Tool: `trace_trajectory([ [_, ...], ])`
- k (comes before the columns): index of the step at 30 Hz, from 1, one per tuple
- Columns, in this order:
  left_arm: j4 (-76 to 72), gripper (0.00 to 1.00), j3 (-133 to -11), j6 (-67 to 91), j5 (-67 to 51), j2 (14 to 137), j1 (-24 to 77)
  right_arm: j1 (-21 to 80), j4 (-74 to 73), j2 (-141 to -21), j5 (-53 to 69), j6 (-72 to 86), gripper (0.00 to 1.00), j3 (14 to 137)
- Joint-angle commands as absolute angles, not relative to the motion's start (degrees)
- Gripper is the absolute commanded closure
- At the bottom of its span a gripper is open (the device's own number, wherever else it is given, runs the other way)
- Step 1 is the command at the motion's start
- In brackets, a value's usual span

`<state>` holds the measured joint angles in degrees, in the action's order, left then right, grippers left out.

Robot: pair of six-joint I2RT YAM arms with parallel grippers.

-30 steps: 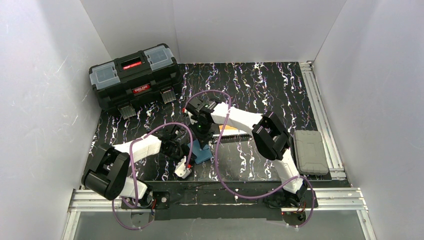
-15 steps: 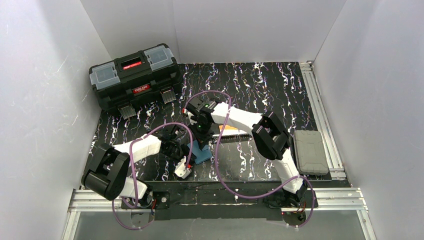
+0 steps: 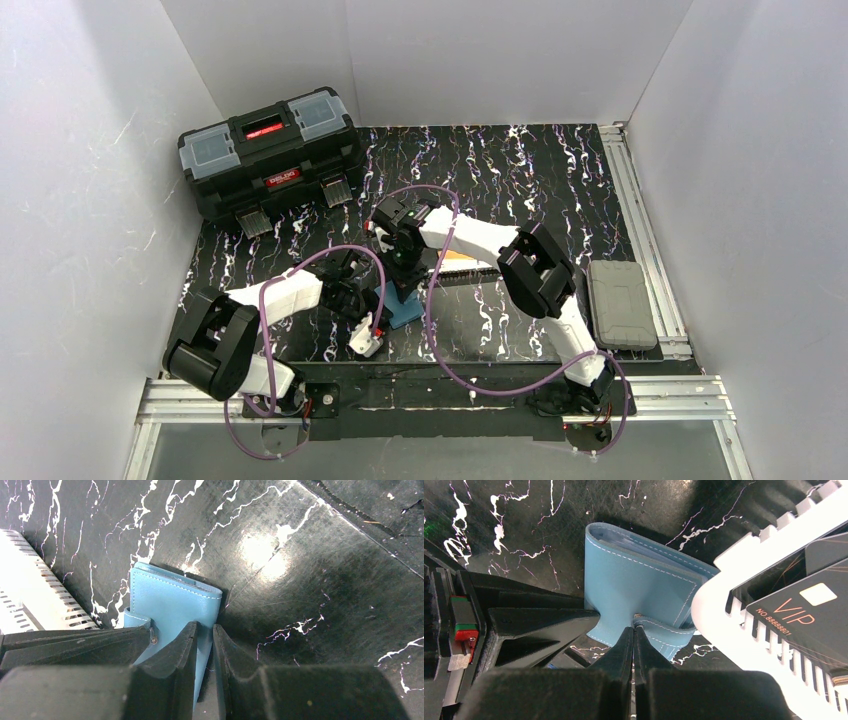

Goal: Put the credit cards into the card holder
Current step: Close the card holder at the center of the board.

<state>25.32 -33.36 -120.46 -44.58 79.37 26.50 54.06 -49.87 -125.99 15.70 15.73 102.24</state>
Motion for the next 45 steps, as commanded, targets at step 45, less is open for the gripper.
trace_trajectory([
  [45, 29.55, 0.86, -31.73, -137.14, -43.69, 78.84, 27.20, 51.50, -44.59, -120.38, 13.90, 18.21, 0.99, 99.68],
])
